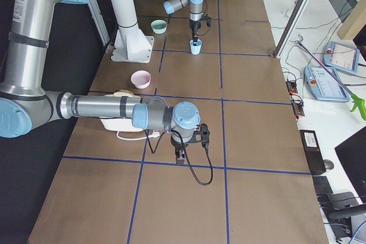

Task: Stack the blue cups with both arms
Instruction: 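Carry the cup with the left gripper to the table center and lower it, then open the left gripper and withdraw the left arm out of view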

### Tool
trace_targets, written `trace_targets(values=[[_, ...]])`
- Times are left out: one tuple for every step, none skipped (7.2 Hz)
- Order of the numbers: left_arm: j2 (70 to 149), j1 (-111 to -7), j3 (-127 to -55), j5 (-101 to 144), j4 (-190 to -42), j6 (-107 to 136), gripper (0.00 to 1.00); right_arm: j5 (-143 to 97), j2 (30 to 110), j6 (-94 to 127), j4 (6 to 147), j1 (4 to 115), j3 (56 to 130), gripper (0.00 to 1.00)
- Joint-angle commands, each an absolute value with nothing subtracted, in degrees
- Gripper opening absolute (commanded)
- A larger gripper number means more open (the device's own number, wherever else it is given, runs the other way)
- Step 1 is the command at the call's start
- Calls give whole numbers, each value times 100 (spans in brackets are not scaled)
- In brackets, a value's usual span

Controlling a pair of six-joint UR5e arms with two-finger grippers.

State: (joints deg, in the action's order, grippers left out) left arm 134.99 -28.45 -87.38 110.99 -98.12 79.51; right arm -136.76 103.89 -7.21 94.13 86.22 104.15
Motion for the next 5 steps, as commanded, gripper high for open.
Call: trace_targets(values=[[13404, -3109, -9051, 11344, -9573, 7893, 100, -13676, 10380, -721, 9413, 8622, 10415, 100], [13290, -3390, -9401, 11651, -9241, 7553, 100, -13684, 10380, -721, 9413, 8622, 10424, 100], [12871, -3662, -10048, 11820, -8741, 6923, 100, -13685, 10380, -721, 9413, 8622, 10424, 100], [12345, -3978, -10638, 11830, -8441, 6151, 100, -13685, 10380, -721, 9413, 8622, 10424, 100], [11887, -4416, -10931, 11969, -8298, 5187, 100, -13676, 10354, -721, 9404, 8622, 10424, 100]])
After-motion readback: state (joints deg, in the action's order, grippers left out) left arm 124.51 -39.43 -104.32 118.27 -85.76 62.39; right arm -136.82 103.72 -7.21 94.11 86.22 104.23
